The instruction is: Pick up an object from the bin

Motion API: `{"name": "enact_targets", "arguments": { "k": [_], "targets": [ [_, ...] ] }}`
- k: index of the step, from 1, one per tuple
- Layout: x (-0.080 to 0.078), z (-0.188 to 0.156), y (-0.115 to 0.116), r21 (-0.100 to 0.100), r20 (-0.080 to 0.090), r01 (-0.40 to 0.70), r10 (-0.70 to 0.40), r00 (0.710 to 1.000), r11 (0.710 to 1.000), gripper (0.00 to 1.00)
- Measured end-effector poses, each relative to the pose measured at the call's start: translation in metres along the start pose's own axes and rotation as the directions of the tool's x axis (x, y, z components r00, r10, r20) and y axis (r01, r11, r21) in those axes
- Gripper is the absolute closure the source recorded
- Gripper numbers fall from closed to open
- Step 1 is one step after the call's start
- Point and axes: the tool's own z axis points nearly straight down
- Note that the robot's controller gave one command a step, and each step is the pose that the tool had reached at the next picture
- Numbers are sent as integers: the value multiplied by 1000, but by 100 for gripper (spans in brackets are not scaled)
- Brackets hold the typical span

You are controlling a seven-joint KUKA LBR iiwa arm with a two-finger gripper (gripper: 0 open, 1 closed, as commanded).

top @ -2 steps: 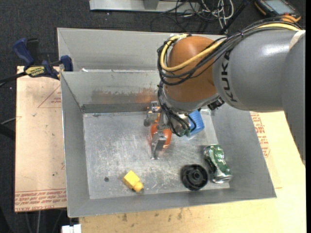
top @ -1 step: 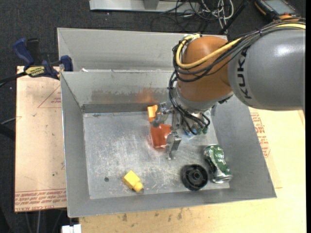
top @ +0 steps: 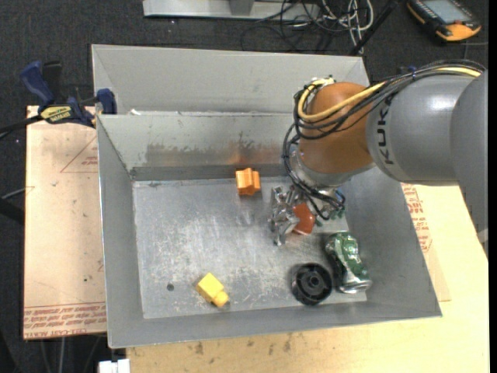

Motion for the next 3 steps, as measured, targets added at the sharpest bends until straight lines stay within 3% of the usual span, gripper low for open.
{"name": "enact_targets", "arguments": {
  "k": [1,2,3],
  "targets": [
    [0,0,0,0,0,0,0,1000,1000,100],
    [-5,-193,-3,3,9,-42,42,999,999,100],
    [-4,-188,-2,0,3,-43,43,999,999,100]
  ]
}}
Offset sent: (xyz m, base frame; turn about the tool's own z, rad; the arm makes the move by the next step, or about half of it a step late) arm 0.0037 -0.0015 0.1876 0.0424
